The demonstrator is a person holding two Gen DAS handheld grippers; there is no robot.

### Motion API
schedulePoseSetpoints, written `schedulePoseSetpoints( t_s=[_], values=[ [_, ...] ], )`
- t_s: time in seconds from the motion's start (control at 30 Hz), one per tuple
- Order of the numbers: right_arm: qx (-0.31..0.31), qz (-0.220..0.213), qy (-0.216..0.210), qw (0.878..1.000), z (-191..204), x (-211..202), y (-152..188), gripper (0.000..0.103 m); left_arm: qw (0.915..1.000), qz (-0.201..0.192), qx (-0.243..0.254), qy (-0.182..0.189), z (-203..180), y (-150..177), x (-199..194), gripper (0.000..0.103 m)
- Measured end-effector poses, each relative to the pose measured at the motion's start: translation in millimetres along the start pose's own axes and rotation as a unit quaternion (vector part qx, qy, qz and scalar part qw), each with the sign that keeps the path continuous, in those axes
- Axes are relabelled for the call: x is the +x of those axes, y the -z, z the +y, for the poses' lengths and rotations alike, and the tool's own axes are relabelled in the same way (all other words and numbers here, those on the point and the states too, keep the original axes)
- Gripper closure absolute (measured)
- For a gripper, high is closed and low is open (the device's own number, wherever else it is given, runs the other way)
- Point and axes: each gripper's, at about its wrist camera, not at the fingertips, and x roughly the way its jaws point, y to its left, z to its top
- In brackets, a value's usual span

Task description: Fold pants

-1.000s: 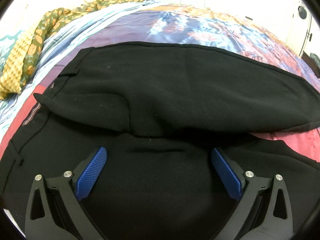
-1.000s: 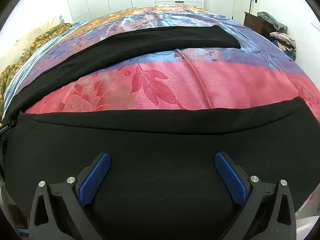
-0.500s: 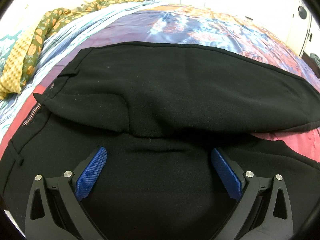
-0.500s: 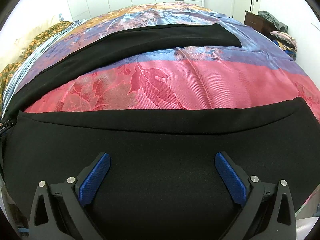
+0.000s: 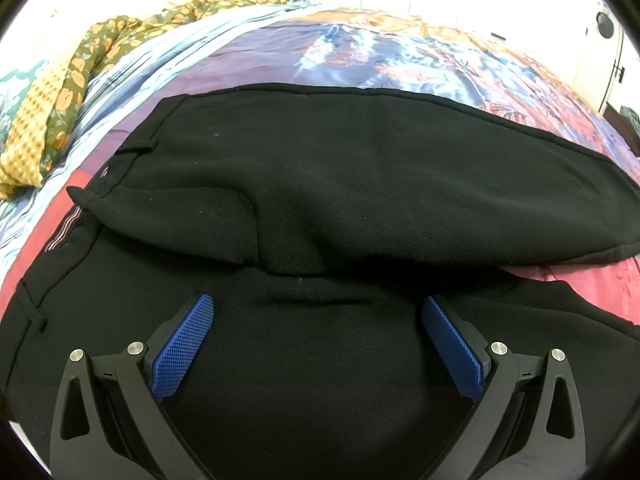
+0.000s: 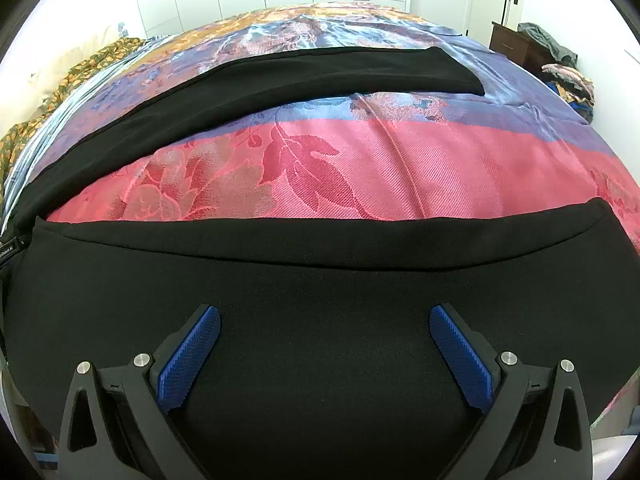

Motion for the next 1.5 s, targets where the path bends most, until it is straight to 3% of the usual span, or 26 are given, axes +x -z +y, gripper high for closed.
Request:
schedulePoseSetpoints(
  t_s=[0.97,1.1,1.17,1.23,1.4,1.5],
  values=[
    [0.002,0.004,0.002,1.0,-0.8,-0.7,-1.0,0.0,0.9999,-0.007,0.0,0.009,2.1,1.0,1.3,0.0],
    [0.011,0.017,-0.015,1.0,-7.3,-17.1,-9.2,0.0,1.0,-0.005,0.005,0.003,-0.4,0.2,-0.1,0.0],
    [0.025,-0.008,-0.035,0.999,-18.0,-32.6,-15.7,0.001,1.0,-0.005,0.004,0.004,-0.1,0.3,-0.3,0.0],
    [0.019,-0.04,-0.048,0.998,-32.5,-43.6,-35.7,0.001,1.0,-0.005,0.004,0.004,0.2,0.3,-0.4,0.0],
    [0.003,-0.079,-0.086,0.993,-92.5,-25.1,-139.2,0.001,1.0,-0.003,0.004,0.005,0.8,-0.4,0.4,0.0],
    [0.008,-0.047,-0.08,0.996,-138.7,21.8,-223.1,0.001,0.9999,-0.005,0.008,-0.003,-2.2,-0.4,0.8,0.0]
  ],
)
